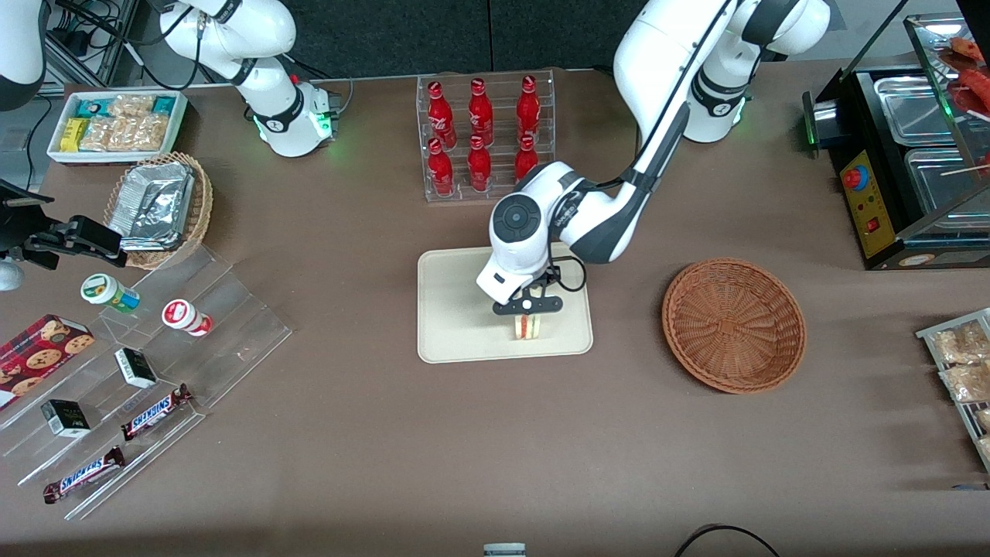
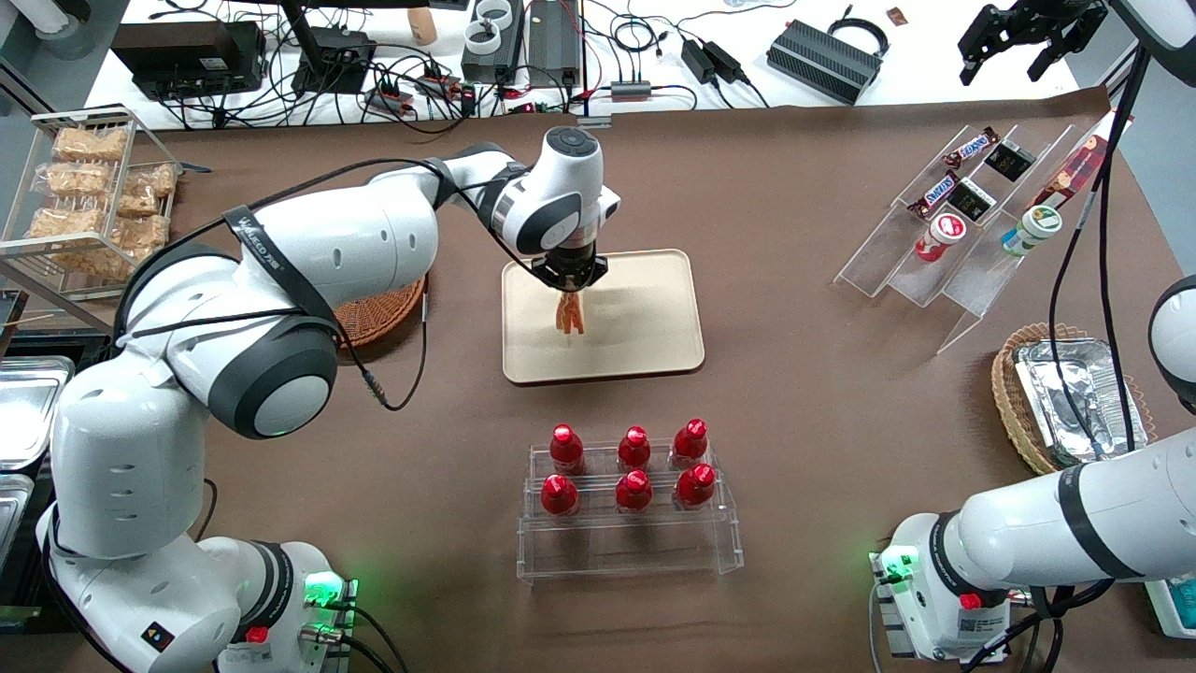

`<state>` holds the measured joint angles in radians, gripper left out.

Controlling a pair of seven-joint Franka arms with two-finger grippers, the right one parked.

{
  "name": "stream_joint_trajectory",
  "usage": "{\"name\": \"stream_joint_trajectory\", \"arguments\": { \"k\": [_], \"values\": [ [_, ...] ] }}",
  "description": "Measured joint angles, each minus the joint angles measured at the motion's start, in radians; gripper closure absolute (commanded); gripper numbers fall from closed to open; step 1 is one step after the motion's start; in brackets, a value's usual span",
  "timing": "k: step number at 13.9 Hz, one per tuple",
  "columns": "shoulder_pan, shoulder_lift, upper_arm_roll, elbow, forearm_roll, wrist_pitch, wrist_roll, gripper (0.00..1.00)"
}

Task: Place sandwich from basket to tray
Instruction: 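Carry the sandwich with the left gripper over the white tray, then lower the sandwich onto the tray and open the left gripper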

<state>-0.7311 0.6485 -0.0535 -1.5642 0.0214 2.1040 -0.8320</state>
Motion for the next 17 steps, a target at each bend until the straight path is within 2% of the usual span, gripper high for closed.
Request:
{"name": "stream_joint_trajectory", "arguments": {
  "k": [6,14,15,16,17],
  "values": [
    [-0.038,0.003,0.0,0.007,0.0,0.0,-0.024,1.0],
    [-0.039,0.029,0.002,0.007,0.0,0.028,-0.031,1.0],
    [-0.039,0.035,0.002,0.007,0.0,0.036,-0.032,0.72],
    [-0.039,0.04,0.002,0.007,0.0,0.044,-0.033,0.05],
    [-0.039,0.044,0.002,0.007,0.0,0.047,-0.034,0.0]
  ]
}}
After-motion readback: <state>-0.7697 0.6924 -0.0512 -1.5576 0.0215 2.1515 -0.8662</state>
